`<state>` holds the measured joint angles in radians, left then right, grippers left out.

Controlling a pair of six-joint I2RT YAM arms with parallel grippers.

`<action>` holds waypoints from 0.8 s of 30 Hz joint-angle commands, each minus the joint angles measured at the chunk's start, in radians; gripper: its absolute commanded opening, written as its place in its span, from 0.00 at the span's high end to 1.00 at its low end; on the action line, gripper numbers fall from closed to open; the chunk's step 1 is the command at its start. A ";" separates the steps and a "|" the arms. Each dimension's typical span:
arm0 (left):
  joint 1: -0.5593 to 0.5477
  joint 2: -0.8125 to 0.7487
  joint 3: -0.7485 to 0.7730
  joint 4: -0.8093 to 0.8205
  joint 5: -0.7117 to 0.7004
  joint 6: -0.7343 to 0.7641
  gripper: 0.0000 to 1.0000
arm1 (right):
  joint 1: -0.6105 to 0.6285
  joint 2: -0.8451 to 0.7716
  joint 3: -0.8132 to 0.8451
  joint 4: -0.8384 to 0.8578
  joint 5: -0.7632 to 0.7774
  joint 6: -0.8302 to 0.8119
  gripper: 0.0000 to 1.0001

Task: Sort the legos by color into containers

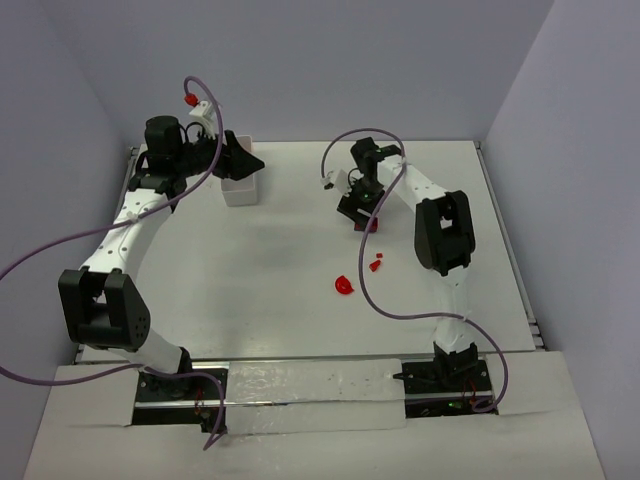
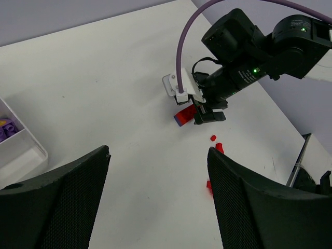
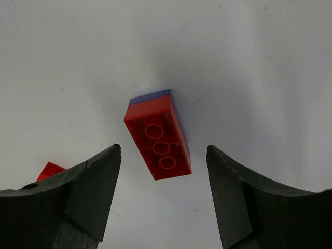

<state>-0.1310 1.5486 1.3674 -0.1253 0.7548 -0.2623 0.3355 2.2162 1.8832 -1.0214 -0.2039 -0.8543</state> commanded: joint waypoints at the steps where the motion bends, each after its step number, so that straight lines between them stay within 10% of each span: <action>1: 0.005 -0.006 -0.010 0.056 0.037 -0.008 0.17 | -0.007 0.019 0.053 -0.037 -0.009 -0.025 0.28; 20: 0.005 0.002 -0.015 0.049 -0.043 -0.031 0.21 | 0.004 0.041 0.052 -0.026 0.021 -0.044 0.59; 24: 0.005 0.000 -0.025 0.045 -0.048 -0.025 0.21 | 0.005 0.037 0.074 -0.043 0.011 -0.032 1.00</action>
<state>-0.1299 1.5547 1.3480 -0.1085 0.7168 -0.2920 0.3359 2.2555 1.9059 -1.0412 -0.1910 -0.8874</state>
